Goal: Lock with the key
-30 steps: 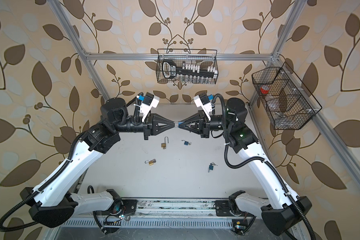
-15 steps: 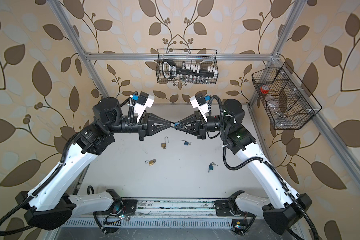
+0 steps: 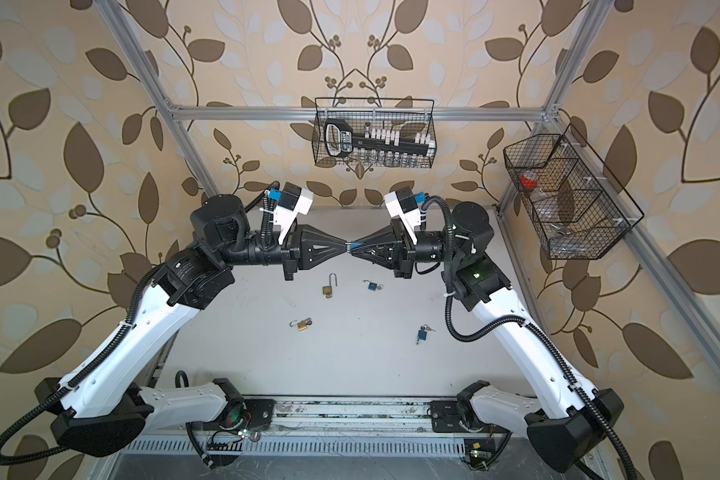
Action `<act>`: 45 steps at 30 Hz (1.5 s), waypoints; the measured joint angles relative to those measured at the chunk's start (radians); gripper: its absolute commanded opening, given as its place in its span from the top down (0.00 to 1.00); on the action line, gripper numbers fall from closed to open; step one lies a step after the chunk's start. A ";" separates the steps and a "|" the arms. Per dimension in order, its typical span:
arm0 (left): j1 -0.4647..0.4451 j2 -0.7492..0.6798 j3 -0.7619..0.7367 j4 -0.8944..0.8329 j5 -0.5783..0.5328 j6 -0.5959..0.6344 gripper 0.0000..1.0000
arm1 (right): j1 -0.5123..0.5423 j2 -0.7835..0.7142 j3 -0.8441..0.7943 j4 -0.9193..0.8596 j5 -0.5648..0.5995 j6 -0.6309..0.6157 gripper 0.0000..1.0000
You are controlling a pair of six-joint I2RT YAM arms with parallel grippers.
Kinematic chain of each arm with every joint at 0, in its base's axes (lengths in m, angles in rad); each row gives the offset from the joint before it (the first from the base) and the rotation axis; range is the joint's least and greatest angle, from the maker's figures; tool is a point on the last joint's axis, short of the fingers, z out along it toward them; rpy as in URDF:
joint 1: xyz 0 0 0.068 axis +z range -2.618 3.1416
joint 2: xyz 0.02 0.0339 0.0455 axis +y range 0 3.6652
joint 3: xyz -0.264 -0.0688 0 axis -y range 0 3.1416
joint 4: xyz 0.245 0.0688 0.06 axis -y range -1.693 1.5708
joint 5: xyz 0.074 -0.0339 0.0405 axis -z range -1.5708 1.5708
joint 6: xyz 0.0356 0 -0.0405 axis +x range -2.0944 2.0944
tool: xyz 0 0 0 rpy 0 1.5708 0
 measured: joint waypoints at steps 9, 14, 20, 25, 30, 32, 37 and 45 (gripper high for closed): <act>0.011 -0.047 -0.056 0.035 -0.054 -0.011 1.00 | -0.006 0.003 0.000 -0.005 -0.005 -0.007 1.00; 0.042 -0.048 -0.087 0.062 -0.023 -0.043 1.00 | -0.012 0.004 -0.011 -0.027 0.001 -0.012 1.00; 0.049 -0.047 -0.091 0.071 0.011 -0.071 1.00 | -0.018 0.003 -0.011 -0.039 -0.008 -0.016 0.42; 0.070 -0.054 -0.091 0.081 0.008 -0.082 1.00 | -0.055 -0.017 -0.032 -0.040 0.070 -0.025 0.37; 0.115 -0.056 -0.104 0.087 0.009 -0.101 1.00 | -0.117 -0.072 -0.083 -0.022 0.150 0.012 0.38; 0.122 -0.056 -0.109 0.088 0.011 -0.106 1.00 | -0.126 -0.068 -0.083 0.008 0.142 0.041 0.39; 0.125 -0.050 -0.109 0.087 0.038 -0.104 1.00 | -0.102 -0.028 -0.066 0.015 0.072 0.051 0.42; 0.125 -0.025 -0.109 0.051 0.087 -0.093 1.00 | -0.087 0.003 -0.034 -0.053 0.027 0.020 0.52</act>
